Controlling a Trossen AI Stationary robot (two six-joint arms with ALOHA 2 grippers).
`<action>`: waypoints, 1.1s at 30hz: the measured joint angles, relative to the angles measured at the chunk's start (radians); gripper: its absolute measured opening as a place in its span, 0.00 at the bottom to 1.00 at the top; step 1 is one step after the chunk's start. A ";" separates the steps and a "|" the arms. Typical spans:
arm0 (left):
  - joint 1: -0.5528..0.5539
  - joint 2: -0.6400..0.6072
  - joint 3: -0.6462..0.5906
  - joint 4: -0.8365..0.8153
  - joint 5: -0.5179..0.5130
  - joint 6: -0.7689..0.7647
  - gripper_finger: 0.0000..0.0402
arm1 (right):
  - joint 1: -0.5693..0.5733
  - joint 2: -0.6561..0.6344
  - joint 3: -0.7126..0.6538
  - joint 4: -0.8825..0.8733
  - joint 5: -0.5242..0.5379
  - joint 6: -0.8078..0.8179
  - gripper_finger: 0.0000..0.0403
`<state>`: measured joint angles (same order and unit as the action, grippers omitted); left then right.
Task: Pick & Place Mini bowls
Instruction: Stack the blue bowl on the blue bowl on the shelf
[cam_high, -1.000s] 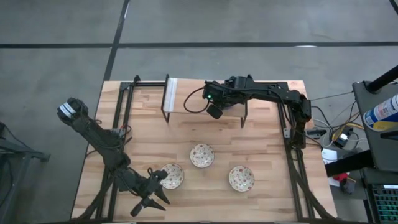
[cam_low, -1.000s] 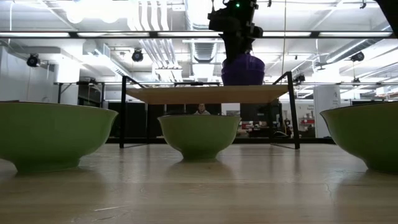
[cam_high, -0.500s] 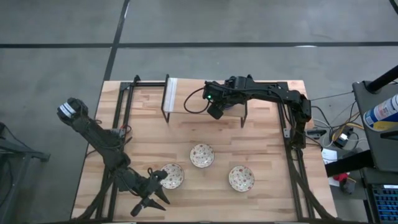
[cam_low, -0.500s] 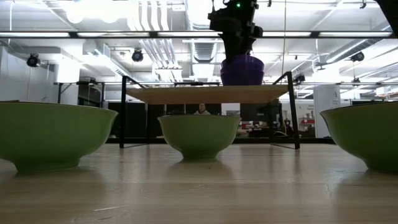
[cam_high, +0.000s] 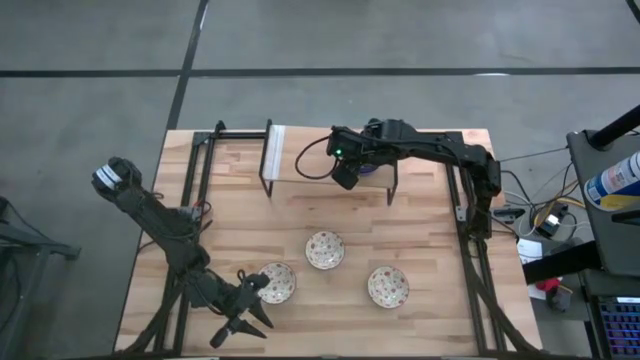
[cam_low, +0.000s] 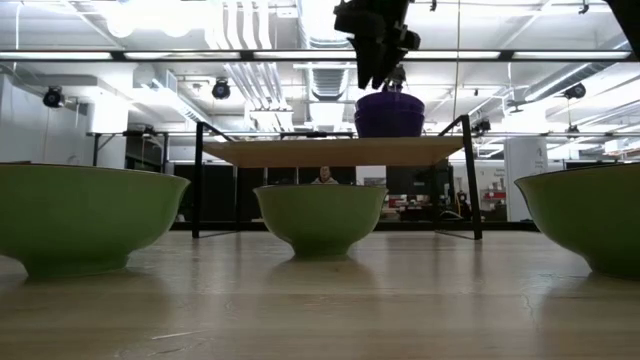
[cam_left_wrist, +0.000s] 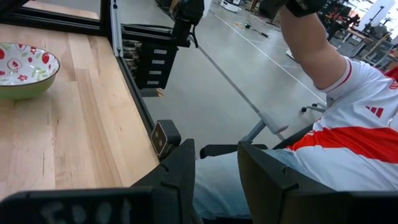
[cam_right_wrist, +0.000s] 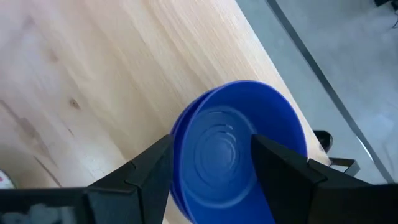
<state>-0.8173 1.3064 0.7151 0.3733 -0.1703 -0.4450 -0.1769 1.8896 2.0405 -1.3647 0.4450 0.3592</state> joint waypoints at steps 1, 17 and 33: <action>0.000 0.000 0.000 0.000 0.000 0.000 0.29 | 0.002 0.000 0.006 -0.007 0.000 0.001 0.53; 0.000 0.000 0.000 -0.008 0.000 0.000 0.29 | 0.091 0.006 -0.023 -0.080 0.266 -0.043 0.26; 0.000 0.000 -0.001 -0.008 -0.005 -0.002 0.29 | 0.130 0.008 -0.180 -0.086 0.393 -0.091 0.02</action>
<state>-0.8173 1.3064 0.7143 0.3656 -0.1749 -0.4473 -0.0471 1.8980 1.8607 -1.4509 0.8378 0.2680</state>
